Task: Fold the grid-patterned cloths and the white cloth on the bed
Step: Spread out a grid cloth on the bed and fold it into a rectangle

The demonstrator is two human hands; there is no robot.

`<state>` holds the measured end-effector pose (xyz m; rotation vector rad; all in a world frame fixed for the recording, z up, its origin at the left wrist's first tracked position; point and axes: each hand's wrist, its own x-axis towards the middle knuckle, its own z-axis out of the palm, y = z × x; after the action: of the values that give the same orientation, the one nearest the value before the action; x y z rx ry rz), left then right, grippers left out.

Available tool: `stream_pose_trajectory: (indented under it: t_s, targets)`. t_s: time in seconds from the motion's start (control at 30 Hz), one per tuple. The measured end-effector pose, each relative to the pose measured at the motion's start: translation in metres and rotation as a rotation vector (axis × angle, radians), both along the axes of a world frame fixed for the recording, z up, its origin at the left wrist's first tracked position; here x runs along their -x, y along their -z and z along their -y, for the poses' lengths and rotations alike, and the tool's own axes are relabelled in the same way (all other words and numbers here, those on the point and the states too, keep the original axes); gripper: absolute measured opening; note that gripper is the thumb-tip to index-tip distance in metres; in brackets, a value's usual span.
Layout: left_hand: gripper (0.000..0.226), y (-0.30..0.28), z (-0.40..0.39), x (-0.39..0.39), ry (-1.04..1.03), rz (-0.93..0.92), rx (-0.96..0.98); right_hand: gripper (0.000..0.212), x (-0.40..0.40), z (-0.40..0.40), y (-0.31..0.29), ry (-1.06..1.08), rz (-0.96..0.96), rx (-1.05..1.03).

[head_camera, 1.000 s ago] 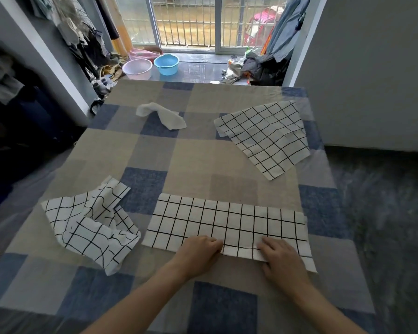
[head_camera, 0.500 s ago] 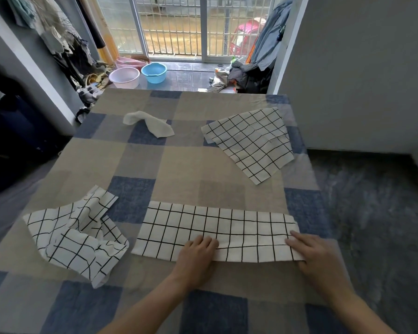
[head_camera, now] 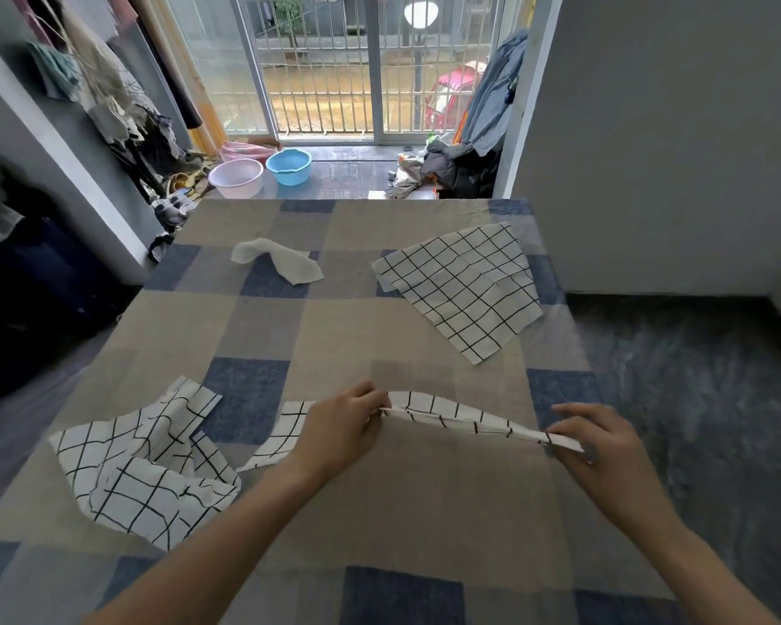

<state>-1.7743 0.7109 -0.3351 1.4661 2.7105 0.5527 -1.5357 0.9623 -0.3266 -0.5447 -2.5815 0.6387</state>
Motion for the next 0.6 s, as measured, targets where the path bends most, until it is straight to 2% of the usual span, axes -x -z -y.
stream_pose_trajectory:
  t_s: [0.03,0.13,0.23,0.33,0.47,0.6]
  targets:
    - [0.015,-0.01,-0.001,0.005,0.005,0.025,0.016,0.004,0.001,-0.003,-0.007,0.024,-0.027,0.101]
    - [0.013,-0.035,-0.002,0.021,-0.006,0.015,0.108,0.012,0.004,-0.013,-0.027,0.102,-0.084,0.36]
    - [0.024,-0.046,0.004,0.049,0.003,0.07,0.279,0.014,0.007,-0.025,-0.041,0.15,-0.185,0.395]
    - [0.014,-0.041,0.013,0.074,0.049,0.255,0.436,0.012,0.011,-0.033,-0.055,0.224,-0.263,0.481]
    - [0.018,-0.046,0.023,0.09,0.071,0.561,0.288,0.015,0.011,-0.048,-0.065,0.293,-0.251,0.493]
    - [0.002,-0.067,0.026,0.094,0.068,0.847,0.085,0.013,0.006,-0.073,-0.058,0.362,-0.102,0.488]
